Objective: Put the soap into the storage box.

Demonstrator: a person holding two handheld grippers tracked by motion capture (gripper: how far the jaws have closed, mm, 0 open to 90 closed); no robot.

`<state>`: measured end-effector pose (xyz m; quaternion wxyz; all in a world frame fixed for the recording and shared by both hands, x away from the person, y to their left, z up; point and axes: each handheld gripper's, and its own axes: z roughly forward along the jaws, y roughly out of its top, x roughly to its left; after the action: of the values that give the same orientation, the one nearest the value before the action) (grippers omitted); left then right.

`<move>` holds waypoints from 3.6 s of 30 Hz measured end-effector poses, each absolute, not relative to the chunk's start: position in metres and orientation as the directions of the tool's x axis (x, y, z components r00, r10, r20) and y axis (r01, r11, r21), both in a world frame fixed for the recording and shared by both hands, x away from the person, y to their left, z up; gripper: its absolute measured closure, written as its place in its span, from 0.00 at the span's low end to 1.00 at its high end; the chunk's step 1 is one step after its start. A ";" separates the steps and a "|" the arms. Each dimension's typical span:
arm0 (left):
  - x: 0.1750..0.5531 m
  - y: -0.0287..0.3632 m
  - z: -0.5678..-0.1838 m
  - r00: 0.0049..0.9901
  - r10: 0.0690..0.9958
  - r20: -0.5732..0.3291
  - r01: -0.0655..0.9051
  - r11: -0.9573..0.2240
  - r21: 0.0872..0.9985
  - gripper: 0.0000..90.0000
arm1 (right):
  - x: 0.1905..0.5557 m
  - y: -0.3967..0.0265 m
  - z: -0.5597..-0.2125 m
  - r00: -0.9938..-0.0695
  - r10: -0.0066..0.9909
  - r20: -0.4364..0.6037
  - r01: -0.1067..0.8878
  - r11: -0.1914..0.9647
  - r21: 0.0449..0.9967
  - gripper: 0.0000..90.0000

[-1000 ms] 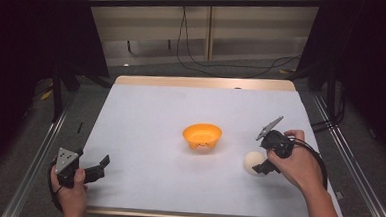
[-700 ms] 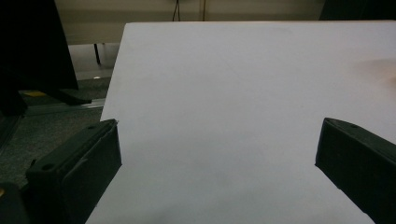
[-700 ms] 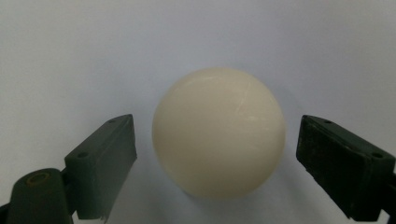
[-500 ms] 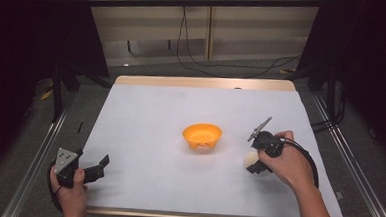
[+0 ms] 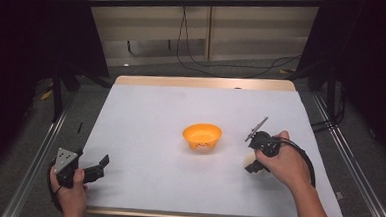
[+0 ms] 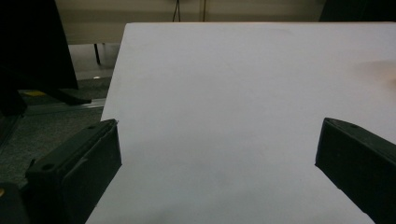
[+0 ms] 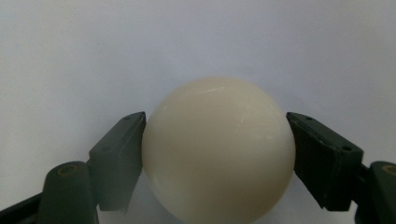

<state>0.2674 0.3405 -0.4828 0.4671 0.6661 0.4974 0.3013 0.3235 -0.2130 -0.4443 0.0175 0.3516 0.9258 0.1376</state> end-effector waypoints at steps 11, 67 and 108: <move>0.267 0.341 -0.483 0.319 0.946 -0.062 0.383 -0.069 0.921 0.00 | 0.326 -0.211 -0.430 -0.758 0.648 0.076 0.638 0.711 0.297 0.26; 0.267 0.342 -0.483 0.314 0.946 -0.079 0.381 -0.049 0.923 0.00 | 0.387 -0.131 -0.368 -0.860 0.509 0.047 0.499 0.816 0.294 0.26; 0.267 0.343 -0.483 0.311 0.946 -0.089 0.379 -0.038 0.925 0.00 | 0.420 -0.070 -0.381 -0.907 0.420 0.033 0.411 0.865 0.290 0.26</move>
<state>0.2671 0.3433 -0.4827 0.4751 0.6554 0.5054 0.2987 0.4204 -0.0702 -0.3815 0.0156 0.2151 0.9654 0.1465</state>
